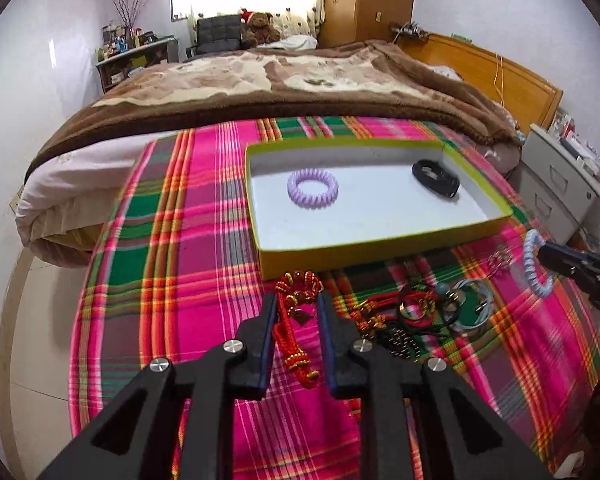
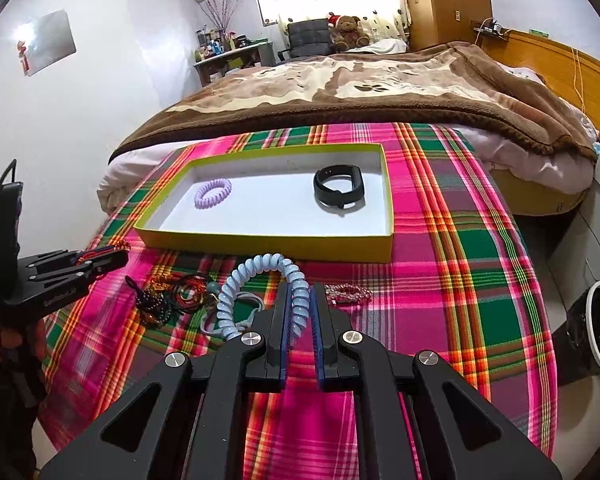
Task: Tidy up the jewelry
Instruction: 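Grasp the red beaded tassel with the left tool while the right tool lifts the blue coil, then carry the red tassel and blue coil into the box and open both tools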
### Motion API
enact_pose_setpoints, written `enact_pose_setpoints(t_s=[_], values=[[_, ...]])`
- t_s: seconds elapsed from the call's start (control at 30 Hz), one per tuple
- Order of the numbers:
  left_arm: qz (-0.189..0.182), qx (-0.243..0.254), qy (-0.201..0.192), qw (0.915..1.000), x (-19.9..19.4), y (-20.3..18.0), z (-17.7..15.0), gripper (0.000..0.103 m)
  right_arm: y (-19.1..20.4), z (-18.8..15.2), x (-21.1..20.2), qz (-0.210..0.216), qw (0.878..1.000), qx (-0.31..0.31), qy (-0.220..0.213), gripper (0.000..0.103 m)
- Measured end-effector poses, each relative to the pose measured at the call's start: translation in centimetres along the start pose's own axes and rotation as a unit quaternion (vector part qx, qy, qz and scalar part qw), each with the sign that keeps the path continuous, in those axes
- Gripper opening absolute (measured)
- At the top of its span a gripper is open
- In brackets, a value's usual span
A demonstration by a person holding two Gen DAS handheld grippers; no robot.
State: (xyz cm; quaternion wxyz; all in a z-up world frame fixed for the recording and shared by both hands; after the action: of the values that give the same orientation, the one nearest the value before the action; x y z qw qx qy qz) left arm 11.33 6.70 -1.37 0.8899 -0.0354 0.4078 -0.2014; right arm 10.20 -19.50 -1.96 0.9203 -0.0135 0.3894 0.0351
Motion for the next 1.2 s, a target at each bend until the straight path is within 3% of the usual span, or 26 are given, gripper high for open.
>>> enact_pose_setpoints(t_s=[0.3,0.53,0.8,1.2], values=[[-0.011,0.005,-0.025,0.9996,-1.0,-1.0,2.4,0.021,0.1,3.0,-0.4,0.005,1.000,-0.005,-0.015,0.009],[-0.018,0.001,-0.028,0.9995,0.5,-1.5,4.3,0.021,0.7,6.4,1.5,0.000,1.000,-0.022,-0.018,0.009],[-0.027,-0.017,-0.013,0.9994,3.9,-1.4,5.5,0.021,1.8,10.3,7.5,0.009,0.999,-0.024,0.025,0.009],[-0.019,-0.017,0.020,0.9995,7.3,-0.6,5.4,0.021,4.6,11.7,14.5,0.012,0.995,-0.056,0.082,0.009]])
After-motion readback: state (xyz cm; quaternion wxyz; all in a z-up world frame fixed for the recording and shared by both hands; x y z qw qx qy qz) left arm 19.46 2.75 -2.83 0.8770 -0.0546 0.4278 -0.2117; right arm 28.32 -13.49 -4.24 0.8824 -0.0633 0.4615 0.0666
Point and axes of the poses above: each gripper's, at about its wrist camera, not at the fingertips, and x roughly the way its jaws point, y to its left, z to its top, the point moved 1 cm from there along x, roughly the way its jaws point, and after that the axes turned 14 degrees about -z, right-handed, at the moved point
